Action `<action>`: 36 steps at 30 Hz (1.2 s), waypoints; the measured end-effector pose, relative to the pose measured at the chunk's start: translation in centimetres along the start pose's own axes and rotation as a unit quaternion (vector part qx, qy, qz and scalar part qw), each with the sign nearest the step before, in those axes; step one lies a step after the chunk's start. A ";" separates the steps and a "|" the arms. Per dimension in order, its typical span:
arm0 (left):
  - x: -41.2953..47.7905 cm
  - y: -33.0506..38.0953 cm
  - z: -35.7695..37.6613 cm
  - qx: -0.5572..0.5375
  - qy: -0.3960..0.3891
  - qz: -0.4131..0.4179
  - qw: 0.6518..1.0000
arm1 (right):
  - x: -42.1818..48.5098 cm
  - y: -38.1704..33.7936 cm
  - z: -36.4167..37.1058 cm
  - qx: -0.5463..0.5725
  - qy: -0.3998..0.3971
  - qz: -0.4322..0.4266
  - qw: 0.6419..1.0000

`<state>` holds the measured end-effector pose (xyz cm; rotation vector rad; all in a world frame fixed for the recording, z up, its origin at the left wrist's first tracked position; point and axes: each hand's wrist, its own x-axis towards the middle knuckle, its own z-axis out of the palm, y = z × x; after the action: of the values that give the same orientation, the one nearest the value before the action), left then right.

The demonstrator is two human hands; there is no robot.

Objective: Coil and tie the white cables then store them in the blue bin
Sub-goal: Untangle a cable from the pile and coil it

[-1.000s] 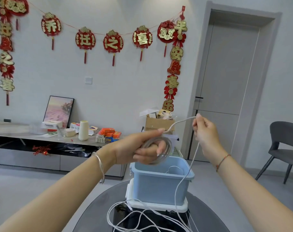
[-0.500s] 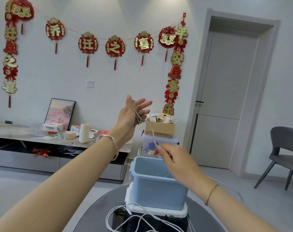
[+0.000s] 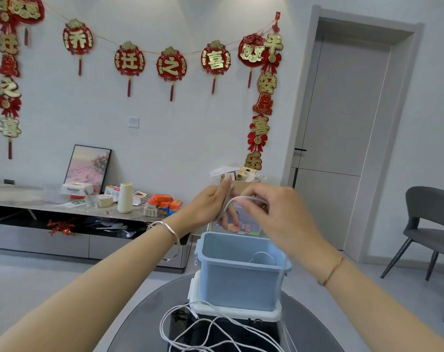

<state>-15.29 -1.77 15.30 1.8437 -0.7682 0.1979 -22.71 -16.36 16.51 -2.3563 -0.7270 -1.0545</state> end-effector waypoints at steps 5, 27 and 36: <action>-1.5 0.7 0.1 -0.092 -0.175 -0.025 0.980 | 1.2 1.8 -2.1 0.170 0.035 0.081 0.982; 1.3 -2.0 -0.3 -0.209 0.217 -0.007 0.953 | -3.5 0.4 5.7 0.191 -0.188 0.119 0.956; -1.8 -3.9 0.0 0.012 -0.057 -0.020 0.998 | -1.2 2.6 1.4 0.200 0.018 0.109 0.974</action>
<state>-14.42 -0.21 11.40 1.9035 -0.8089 0.0772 -21.04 -17.81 14.27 -2.0103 -0.5866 -0.7712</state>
